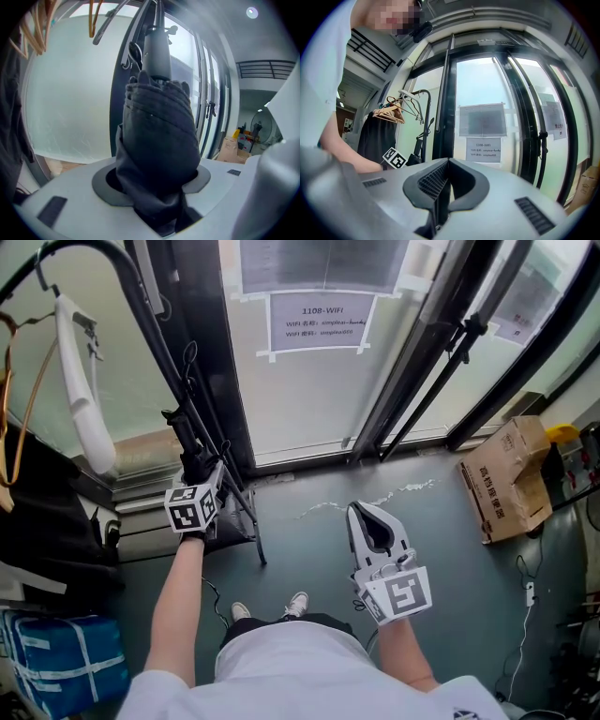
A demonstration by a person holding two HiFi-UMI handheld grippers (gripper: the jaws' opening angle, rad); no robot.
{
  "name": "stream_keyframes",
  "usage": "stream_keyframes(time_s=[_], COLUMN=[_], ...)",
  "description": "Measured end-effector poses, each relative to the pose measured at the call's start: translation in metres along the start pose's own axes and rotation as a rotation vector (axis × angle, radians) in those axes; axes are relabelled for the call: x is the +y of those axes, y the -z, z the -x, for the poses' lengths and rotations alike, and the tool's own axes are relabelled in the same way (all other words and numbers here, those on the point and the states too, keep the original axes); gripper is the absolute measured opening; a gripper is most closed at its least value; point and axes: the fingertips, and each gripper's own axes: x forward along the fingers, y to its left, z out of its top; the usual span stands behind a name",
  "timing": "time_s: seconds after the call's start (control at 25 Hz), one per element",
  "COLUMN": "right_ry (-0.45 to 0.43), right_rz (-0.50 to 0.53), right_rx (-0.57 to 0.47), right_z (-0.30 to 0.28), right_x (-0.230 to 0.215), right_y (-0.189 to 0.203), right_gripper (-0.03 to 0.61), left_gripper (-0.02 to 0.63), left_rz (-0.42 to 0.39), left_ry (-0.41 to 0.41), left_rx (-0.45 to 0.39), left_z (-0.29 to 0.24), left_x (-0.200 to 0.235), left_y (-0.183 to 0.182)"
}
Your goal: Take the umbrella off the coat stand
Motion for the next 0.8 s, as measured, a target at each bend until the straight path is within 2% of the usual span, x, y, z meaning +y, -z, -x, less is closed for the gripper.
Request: stream_keyframes(time_s=[0.12, 0.36, 0.56, 0.8], right_ry=[0.001, 0.002, -0.006, -0.028], right_rz=[-0.006, -0.018, -0.024, -0.019], right_rx=[-0.012, -0.022, -0.034, -0.046], right_z=[0.001, 0.001, 0.0, -0.007], right_x=[-0.002, -0.006, -0.007, -0.002], right_y=[-0.001, -0.001, -0.001, -0.005], right_gripper=[0.018, 0.018, 0.018, 0.018], left_gripper=[0.253, 0.253, 0.253, 0.253], left_rz=[-0.043, -0.031, -0.102, -0.097], left_ry=[0.005, 0.017, 0.011, 0.031], left_rx=[-0.001, -0.023, -0.027, -0.05], left_z=[0.006, 0.017, 0.022, 0.026], left_x=[0.001, 0.003, -0.005, -0.021], left_y=[-0.008, -0.031, -0.04, -0.05])
